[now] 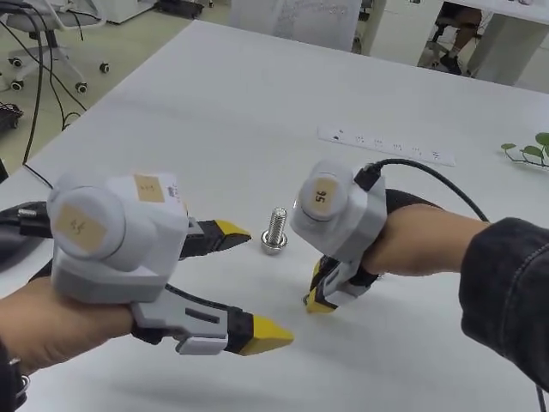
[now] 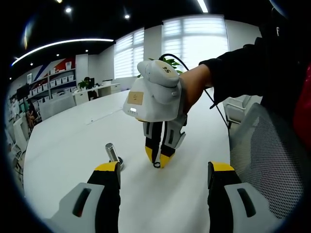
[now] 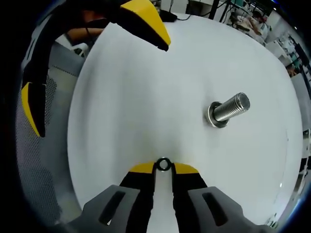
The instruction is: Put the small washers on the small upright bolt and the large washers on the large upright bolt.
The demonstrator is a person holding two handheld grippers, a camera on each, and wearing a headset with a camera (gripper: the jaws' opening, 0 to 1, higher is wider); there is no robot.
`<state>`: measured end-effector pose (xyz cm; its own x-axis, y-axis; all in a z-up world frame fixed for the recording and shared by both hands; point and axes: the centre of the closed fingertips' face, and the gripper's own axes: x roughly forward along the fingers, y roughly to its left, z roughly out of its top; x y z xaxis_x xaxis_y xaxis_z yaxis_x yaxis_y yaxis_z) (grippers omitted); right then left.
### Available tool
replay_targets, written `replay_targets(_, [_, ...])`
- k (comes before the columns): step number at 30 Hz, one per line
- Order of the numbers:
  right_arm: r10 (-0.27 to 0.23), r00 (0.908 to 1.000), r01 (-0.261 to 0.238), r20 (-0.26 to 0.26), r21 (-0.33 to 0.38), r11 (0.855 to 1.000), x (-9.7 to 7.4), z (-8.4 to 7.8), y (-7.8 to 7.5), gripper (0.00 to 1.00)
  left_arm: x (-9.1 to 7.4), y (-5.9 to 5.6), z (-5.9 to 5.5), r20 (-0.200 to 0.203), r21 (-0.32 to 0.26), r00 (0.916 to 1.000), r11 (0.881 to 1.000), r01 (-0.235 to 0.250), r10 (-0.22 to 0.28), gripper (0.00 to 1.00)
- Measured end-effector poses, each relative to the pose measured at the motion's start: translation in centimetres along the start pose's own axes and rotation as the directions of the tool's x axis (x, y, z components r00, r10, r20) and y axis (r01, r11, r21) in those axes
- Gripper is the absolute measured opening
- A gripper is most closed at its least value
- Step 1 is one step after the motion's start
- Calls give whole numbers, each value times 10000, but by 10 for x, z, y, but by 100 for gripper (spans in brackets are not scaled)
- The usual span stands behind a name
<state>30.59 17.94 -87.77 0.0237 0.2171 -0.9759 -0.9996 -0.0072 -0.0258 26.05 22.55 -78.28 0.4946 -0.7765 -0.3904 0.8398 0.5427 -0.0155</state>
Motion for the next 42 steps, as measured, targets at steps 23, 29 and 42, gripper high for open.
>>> replay_targets(23, [111, 9999, -109, -46, 387, 9992, 0, 1, 0, 13, 0, 1, 0, 1, 6, 10000, 10000, -13, 13, 73])
replay_targets(29, [62, 10000, -63, 30, 323, 9995, 0, 1, 1, 13, 0, 1, 1, 7, 23, 10000, 10000, -12, 12, 73])
replay_targets(42, [70, 9999, -66, -79, 524, 9986, -5, -10, 3, 13, -2, -1, 1, 36, 37, 10000, 10000, -8, 8, 73])
